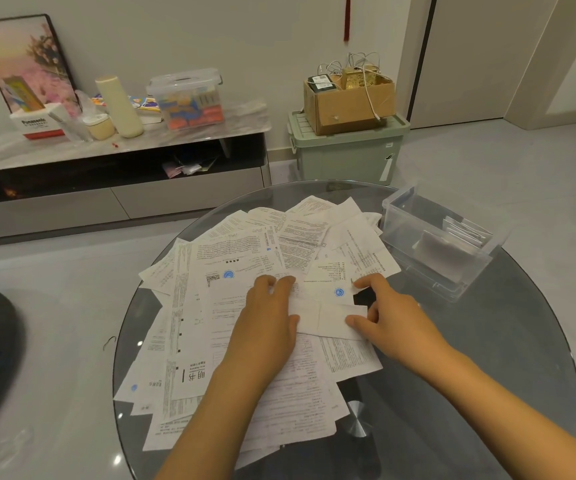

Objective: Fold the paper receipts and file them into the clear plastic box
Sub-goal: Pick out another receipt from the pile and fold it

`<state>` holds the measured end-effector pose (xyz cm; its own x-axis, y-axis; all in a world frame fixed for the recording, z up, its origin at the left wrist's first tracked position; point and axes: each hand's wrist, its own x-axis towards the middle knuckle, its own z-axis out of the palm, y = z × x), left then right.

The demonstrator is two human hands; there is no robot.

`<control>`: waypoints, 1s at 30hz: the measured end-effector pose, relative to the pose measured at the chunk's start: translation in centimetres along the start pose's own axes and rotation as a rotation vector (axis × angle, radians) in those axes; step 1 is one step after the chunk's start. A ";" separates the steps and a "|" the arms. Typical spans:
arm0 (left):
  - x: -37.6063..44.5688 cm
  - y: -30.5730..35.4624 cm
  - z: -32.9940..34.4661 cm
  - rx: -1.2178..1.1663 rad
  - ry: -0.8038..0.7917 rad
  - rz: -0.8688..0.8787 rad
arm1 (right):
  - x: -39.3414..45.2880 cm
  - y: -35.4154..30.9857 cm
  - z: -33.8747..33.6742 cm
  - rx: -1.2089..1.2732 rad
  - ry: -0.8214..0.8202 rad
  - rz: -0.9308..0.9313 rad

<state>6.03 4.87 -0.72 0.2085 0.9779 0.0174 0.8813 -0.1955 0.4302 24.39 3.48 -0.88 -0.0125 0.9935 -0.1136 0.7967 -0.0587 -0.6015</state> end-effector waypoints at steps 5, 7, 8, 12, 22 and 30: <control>0.0 0.6 0.4 0.074 0.088 0.020 | -0.4 -0.6 -0.2 -0.093 0.000 -0.041; -0.2 0.9 0.5 0.070 0.061 0.056 | -0.4 -0.4 -0.4 -0.025 -0.035 -0.012; -0.4 1.0 0.5 0.049 0.024 0.068 | -0.4 -0.4 -0.5 0.022 -0.058 0.005; -1.4 1.2 0.2 -0.015 -0.158 0.143 | -0.6 -0.4 -1.7 0.242 -0.195 0.063; -2.4 2.3 0.2 -0.009 -0.122 0.202 | -1.9 -1.6 -3.0 0.488 -0.227 -0.025; -2.0 2.3 -0.1 -0.177 -0.072 0.134 | -1.7 -1.1 -1.8 0.409 -0.029 -0.265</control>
<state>7.58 2.44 0.29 0.3543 0.9348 0.0233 0.7567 -0.3012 0.5802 24.61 2.03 1.34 -0.2043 0.9766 0.0676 0.4607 0.1569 -0.8736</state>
